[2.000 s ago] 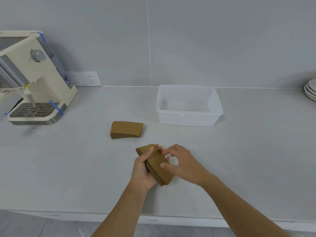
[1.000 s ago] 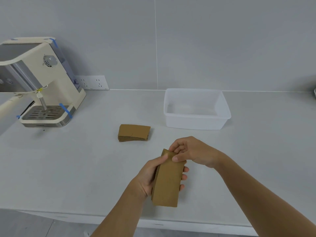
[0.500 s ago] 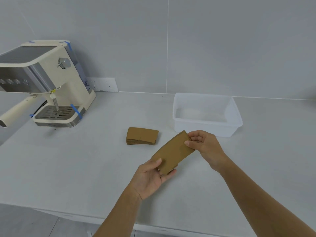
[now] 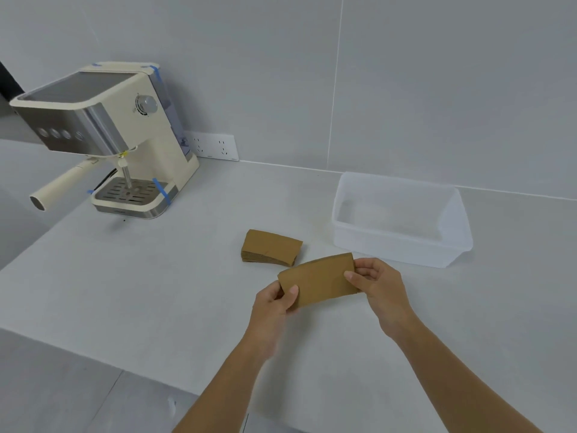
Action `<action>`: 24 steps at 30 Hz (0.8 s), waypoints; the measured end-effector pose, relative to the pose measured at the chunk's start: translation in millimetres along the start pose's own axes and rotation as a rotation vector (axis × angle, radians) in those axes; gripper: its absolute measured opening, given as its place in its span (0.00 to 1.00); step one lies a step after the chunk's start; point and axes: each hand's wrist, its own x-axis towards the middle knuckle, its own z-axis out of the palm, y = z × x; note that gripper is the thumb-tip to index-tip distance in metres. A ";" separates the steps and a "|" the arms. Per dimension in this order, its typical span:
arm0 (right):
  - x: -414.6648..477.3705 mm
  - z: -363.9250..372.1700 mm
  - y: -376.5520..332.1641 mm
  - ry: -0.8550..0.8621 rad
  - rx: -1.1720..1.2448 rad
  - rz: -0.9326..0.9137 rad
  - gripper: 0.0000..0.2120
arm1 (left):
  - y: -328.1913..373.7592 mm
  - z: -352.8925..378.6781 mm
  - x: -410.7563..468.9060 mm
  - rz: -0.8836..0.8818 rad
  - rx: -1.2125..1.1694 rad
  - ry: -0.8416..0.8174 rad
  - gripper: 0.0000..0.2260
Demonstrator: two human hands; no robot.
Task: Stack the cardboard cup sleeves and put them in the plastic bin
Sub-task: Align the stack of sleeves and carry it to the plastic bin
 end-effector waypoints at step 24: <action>53.2 61.1 -26.8 -0.003 0.063 0.176 0.04 | 84.8 -40.7 62.8 0.018 0.151 0.243 0.04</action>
